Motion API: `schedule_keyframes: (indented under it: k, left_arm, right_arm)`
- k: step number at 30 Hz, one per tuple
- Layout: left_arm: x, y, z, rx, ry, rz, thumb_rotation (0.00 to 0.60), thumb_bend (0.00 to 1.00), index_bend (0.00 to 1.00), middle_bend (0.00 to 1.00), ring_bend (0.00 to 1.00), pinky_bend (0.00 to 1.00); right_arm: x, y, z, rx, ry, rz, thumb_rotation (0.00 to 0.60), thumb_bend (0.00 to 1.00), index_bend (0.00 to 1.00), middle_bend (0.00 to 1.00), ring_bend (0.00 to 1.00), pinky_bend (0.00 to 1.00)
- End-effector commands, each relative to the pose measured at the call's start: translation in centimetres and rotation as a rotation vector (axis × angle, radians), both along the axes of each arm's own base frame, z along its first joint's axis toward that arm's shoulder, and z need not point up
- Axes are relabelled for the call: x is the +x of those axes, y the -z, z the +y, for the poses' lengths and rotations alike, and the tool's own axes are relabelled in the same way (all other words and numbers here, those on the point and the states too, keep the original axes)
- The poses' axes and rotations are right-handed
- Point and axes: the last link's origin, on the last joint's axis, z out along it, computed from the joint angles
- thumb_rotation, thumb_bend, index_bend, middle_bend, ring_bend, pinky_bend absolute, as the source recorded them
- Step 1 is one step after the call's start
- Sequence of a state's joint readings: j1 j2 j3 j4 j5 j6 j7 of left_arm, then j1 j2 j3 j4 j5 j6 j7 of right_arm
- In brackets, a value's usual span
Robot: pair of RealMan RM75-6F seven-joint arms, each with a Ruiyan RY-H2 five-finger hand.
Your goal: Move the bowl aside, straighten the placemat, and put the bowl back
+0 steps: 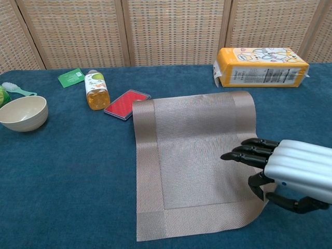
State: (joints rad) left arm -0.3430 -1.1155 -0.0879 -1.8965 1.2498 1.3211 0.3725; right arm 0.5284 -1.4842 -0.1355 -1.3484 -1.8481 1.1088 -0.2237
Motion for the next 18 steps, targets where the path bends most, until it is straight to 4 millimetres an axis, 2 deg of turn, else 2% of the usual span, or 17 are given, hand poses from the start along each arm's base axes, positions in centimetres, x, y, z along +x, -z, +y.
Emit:
schedule_keyframes:
  k: [1,9,15,18]
  left_arm:
    - [0.0,0.0,0.0,-0.003,0.001,0.000,0.600,0.00,0.00,0.00,0.00,0.00]
    - [0.0,0.2,0.0,-0.009,0.001,0.003,0.600,0.00,0.00,0.00,0.00,0.00]
    - [0.0,0.3,0.0,-0.017,-0.001,0.004,0.600,0.00,0.00,0.00,0.00,0.00]
    - [0.0,0.3,0.1,-0.016,-0.003,0.004,0.600,0.00,0.00,0.00,0.00,0.00]
  right_arm:
    - [0.0,0.0,0.2,0.011,-0.013,-0.008,0.600,0.69,0.70,0.00,0.00,0.00]
    - [-0.5,-1.2,1.5,0.033,-0.125,0.006,0.600,0.68,0.72,0.02,0.00,0.00]
    - [-2.9,-4.2,2.1,0.013,-0.221,0.107,0.600,0.67,0.73,0.03,0.00,0.00]
    - [-4.9,-6.7,1.1,-0.037,-0.252,0.209,0.600,0.64,0.73,0.04,0.00,0.00]
